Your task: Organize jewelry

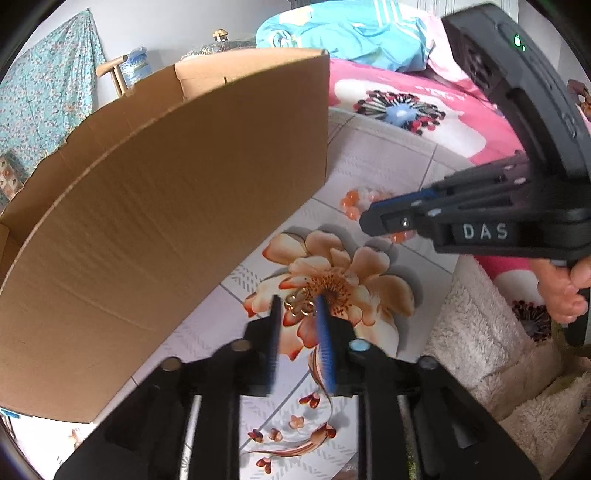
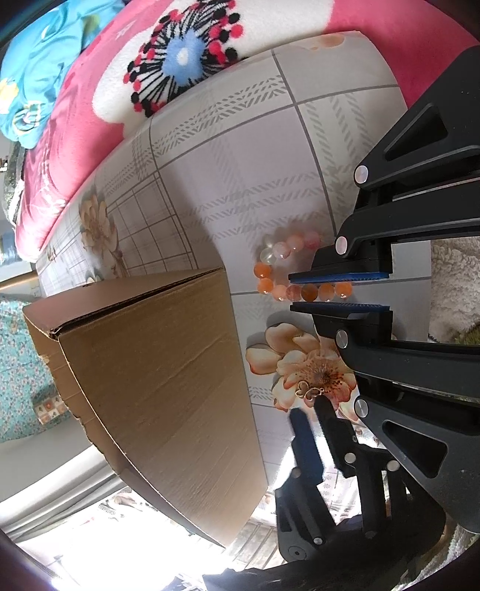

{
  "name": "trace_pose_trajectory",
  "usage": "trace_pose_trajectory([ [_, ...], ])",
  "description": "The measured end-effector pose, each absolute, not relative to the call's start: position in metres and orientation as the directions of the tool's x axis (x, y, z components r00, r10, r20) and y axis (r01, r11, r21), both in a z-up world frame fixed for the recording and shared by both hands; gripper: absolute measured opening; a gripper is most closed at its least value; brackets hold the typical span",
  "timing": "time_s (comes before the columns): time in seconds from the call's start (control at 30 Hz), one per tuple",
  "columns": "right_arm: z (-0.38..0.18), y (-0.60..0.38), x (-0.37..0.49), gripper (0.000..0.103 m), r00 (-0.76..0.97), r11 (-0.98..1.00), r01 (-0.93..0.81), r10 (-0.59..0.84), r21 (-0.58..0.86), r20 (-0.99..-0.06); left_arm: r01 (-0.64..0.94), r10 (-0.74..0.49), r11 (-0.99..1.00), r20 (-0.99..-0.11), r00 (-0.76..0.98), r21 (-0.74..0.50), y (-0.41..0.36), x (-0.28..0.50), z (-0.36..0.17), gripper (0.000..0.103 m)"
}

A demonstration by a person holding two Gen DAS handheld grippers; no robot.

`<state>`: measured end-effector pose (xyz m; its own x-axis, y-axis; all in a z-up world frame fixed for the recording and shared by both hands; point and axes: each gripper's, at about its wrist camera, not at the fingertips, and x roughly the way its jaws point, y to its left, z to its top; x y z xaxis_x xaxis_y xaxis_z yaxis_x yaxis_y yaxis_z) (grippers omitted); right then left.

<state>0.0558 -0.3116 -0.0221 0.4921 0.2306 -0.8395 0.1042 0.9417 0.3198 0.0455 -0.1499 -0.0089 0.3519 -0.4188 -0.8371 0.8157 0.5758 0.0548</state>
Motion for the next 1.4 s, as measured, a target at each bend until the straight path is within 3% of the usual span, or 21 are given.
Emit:
trace_pose_trajectory([
  [0.37,-0.023,-0.311,0.055,0.008,0.494,0.941,0.107,0.231,0.322,-0.838,0.863,-0.437,0.504,-0.852,0.288,0.033,-0.159,0.057,-0.017,0.024],
  [0.47,-0.023,-0.311,0.056,0.008,0.496,0.939,0.108,0.233,0.325,-0.837,0.874,-0.442,0.485,-0.852,0.279,0.034,-0.160,0.057,-0.017,0.016],
  [1.2,-0.023,-0.310,0.057,0.008,0.499,0.939,0.107,0.234,0.327,-0.834,0.851,-0.458,0.526,-0.836,0.302,0.019,-0.155,0.056,-0.009,0.015],
  [1.4,-0.013,-0.321,0.053,0.007,0.546,0.918,0.109,0.265,0.380,-0.795,0.837,-0.484,0.547,-0.813,0.323,0.006,-0.146,0.051,0.009,0.015],
])
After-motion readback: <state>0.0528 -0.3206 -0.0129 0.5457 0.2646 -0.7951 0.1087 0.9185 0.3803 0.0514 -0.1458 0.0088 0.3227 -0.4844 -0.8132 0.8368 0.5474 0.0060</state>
